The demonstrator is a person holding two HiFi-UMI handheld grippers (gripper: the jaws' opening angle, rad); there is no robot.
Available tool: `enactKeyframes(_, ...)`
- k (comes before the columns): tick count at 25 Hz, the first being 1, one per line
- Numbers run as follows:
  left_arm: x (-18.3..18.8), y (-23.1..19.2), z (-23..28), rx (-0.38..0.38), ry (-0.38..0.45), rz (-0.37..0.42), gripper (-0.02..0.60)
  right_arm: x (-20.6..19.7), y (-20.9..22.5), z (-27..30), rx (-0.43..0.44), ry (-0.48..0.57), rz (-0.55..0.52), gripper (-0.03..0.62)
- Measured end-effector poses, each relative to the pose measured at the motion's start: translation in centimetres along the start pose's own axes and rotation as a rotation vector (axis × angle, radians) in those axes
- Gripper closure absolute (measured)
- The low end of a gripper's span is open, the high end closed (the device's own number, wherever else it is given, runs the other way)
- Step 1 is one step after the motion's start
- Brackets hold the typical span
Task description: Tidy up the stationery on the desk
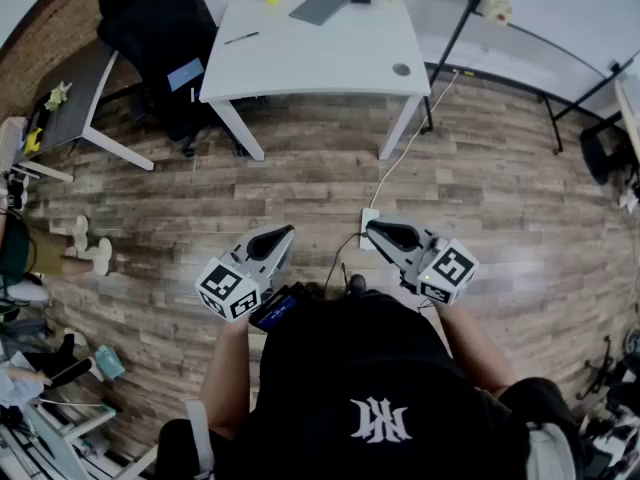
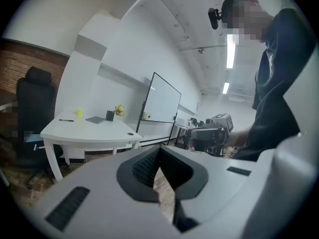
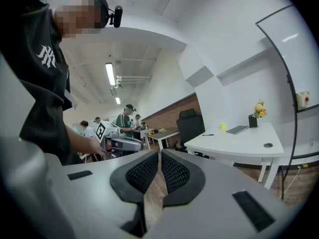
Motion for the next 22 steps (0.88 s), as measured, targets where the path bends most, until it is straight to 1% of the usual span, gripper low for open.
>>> enactKeyframes(6, -0.6, 0.1, 0.6, -0.005, -0.010, 0.002, 0.581, -0.1, 1.0, -0.6, -0.008, 0.003, -0.003, 0.553)
enactKeyframes(11, -0.7, 0.4, 0.5, 0.009, -0.008, -0.007, 0.581, 0.4, 1.3, -1.7, -0.108, 0.056, -0.066, 0.553)
enactKeyframes(13, -0.8, 0.6, 0.6, 0.018, -0.010, -0.009, 0.581, 0.3, 1.7, -1.9, -0.120, 0.058, -0.066, 0.553)
enactKeyframes(16, -0.7, 1.2, 0.7, 0.025, -0.020, -0.012, 0.581, 0.0, 1.8, -2.2, -0.094, 0.059, -0.051, 0.553)
enactKeyframes(19, -0.4, 1.5, 0.9, 0.035, -0.023, 0.005, 0.581, 0.1, 1.9, -2.5, -0.057, 0.076, -0.028, 0.553)
enactKeyframes(22, -0.2, 1.5, 0.9, 0.052, -0.032, 0.021, 0.581, 0.1, 2.0, -3.0, -0.030, 0.090, -0.043, 0.553)
Point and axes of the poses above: the fingertips, and each gripper's own axes: z forward along the fingers, y to its right, x out of its top, the point moved 8 cm from there along -z, backward along the fingers, and after that the axes turned 13 degrees about x, right-handed, at the moved point
